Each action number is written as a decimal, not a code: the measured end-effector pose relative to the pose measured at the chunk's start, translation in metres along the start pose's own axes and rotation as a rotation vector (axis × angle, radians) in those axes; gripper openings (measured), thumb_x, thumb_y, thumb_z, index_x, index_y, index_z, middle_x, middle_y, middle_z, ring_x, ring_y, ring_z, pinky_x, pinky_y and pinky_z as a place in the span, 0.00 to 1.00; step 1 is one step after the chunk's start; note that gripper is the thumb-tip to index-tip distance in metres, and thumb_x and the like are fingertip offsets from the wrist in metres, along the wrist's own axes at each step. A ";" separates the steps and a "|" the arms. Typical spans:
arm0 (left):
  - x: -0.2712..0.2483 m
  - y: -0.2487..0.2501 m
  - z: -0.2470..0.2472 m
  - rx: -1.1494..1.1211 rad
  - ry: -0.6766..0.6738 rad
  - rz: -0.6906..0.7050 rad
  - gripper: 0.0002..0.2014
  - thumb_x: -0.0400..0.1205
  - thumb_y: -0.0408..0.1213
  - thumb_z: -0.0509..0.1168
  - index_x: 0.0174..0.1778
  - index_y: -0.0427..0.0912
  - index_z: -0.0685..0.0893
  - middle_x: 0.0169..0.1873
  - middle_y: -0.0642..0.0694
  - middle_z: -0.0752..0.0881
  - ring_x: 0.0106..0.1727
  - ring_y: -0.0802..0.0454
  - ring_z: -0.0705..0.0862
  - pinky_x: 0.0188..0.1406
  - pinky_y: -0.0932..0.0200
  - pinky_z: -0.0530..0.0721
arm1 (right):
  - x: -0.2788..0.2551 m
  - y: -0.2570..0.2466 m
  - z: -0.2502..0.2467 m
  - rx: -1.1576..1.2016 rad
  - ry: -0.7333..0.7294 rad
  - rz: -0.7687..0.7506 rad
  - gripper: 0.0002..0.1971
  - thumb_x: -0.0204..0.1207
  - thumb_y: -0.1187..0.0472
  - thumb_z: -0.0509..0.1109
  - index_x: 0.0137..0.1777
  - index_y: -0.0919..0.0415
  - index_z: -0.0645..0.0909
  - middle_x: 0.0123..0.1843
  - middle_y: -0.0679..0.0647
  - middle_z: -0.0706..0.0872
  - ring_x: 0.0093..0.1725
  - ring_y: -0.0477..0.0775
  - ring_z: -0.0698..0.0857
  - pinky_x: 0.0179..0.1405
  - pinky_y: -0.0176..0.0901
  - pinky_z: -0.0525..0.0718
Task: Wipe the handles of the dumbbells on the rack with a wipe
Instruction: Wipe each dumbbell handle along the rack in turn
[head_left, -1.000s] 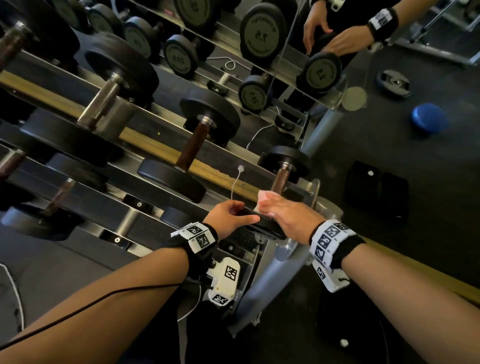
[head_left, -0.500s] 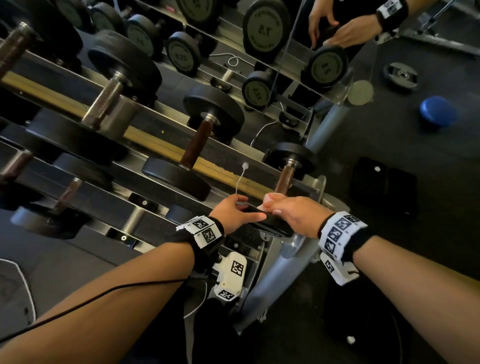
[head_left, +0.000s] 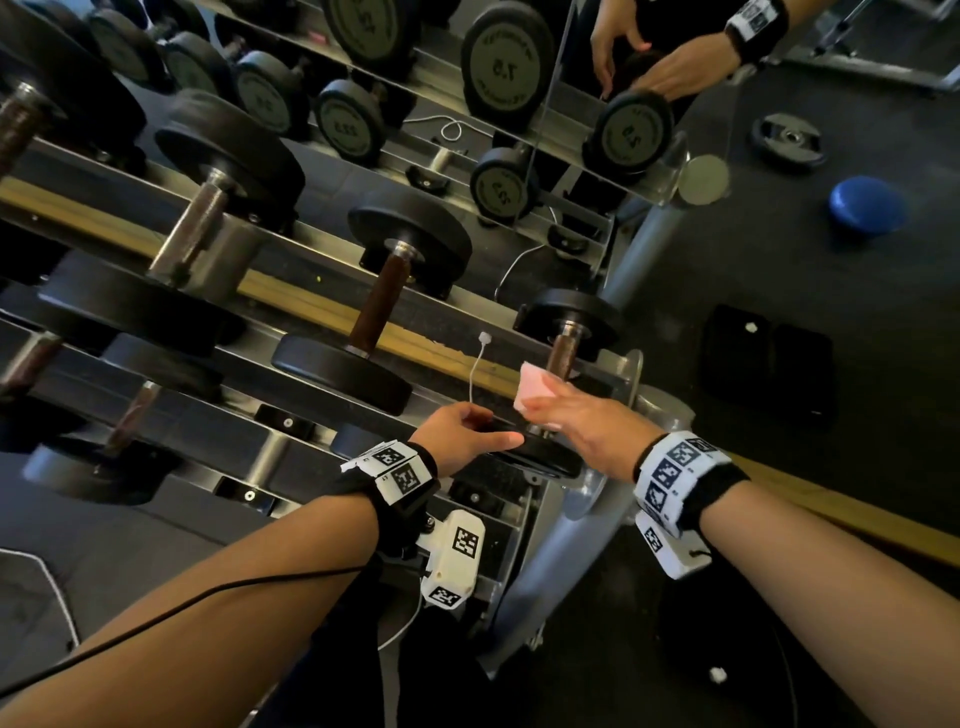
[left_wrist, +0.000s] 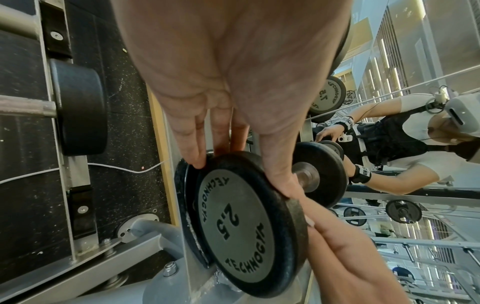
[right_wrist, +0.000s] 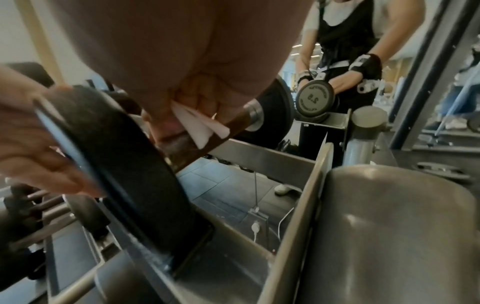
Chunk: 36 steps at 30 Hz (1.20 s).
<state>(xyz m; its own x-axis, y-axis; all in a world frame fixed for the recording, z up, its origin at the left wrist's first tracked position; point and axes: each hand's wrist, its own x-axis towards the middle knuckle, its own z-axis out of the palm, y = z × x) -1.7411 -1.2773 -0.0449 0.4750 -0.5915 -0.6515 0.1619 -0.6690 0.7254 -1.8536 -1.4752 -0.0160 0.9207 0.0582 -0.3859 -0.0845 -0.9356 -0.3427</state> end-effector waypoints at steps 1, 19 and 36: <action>0.000 0.001 0.000 0.000 -0.003 0.001 0.31 0.70 0.56 0.78 0.68 0.51 0.80 0.57 0.54 0.87 0.56 0.58 0.86 0.60 0.56 0.84 | -0.006 -0.001 0.000 0.052 0.006 0.001 0.28 0.83 0.66 0.64 0.79 0.43 0.71 0.86 0.43 0.60 0.82 0.40 0.60 0.81 0.43 0.60; -0.006 0.021 -0.008 0.176 0.051 0.049 0.28 0.71 0.52 0.79 0.66 0.51 0.82 0.56 0.55 0.87 0.57 0.58 0.86 0.65 0.52 0.84 | -0.014 -0.016 0.038 0.738 0.411 0.233 0.17 0.87 0.55 0.59 0.71 0.36 0.77 0.70 0.39 0.80 0.72 0.37 0.76 0.72 0.22 0.64; -0.002 0.017 -0.010 0.210 0.023 0.034 0.24 0.71 0.55 0.78 0.61 0.53 0.85 0.50 0.58 0.88 0.53 0.61 0.86 0.62 0.55 0.85 | 0.028 0.018 0.029 1.387 0.701 0.587 0.22 0.82 0.70 0.61 0.67 0.46 0.81 0.61 0.57 0.85 0.54 0.53 0.88 0.54 0.49 0.89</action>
<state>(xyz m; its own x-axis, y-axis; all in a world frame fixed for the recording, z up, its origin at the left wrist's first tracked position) -1.7305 -1.2833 -0.0293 0.4974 -0.6061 -0.6206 -0.0373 -0.7297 0.6827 -1.8405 -1.4799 -0.0581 0.5923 -0.6839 -0.4260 -0.3579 0.2504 -0.8996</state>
